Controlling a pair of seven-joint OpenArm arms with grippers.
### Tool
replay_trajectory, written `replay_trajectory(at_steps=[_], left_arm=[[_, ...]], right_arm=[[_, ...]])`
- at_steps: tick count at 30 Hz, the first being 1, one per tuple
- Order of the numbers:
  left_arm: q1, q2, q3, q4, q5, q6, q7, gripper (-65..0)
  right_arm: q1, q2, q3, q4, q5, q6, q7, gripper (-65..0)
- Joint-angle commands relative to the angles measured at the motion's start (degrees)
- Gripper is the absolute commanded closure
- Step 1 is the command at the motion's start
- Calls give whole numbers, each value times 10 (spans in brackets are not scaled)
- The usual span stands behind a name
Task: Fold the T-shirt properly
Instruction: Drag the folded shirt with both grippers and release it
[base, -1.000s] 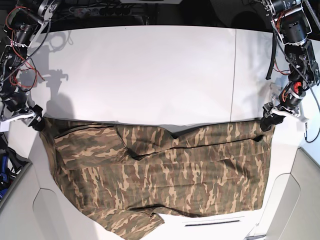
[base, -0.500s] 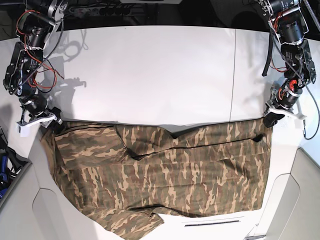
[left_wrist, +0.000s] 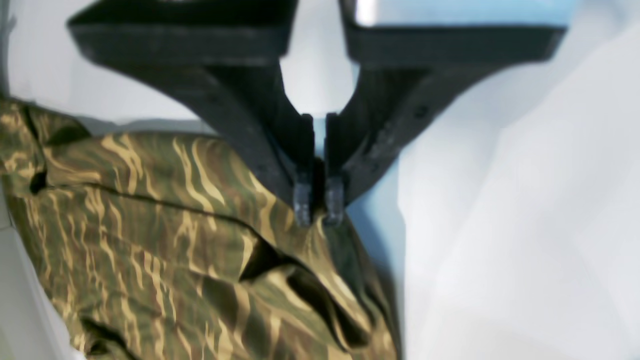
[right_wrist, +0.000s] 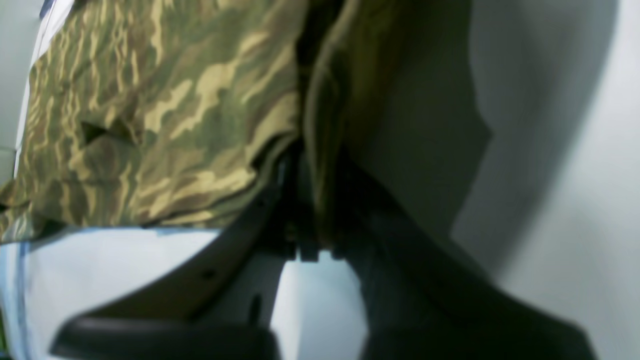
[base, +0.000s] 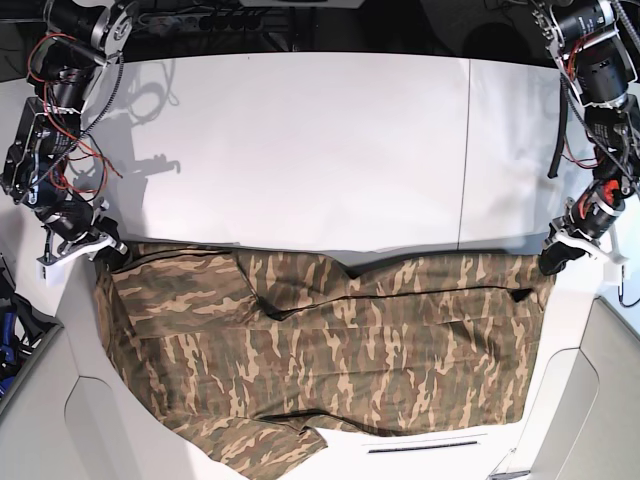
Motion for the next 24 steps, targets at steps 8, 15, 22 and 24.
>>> replay_trajectory(at_steps=[8,15,22,24], left_arm=[[58,-23,-2,90,-64,-12,44,0],[130,-24,-2,176,-64,-12,45,0],[178,-24,-3,203,-76,-12,45,0],[202,-24,-3,216,-86,-12,45,0]], right_arm=[[12,45,15,14,99,20,-83,0],[-37,76,15,22,148,22,-90,0],[-133,81,27,93,193,24,-100,0],[-163,81,30,122,206,24,-110,0]])
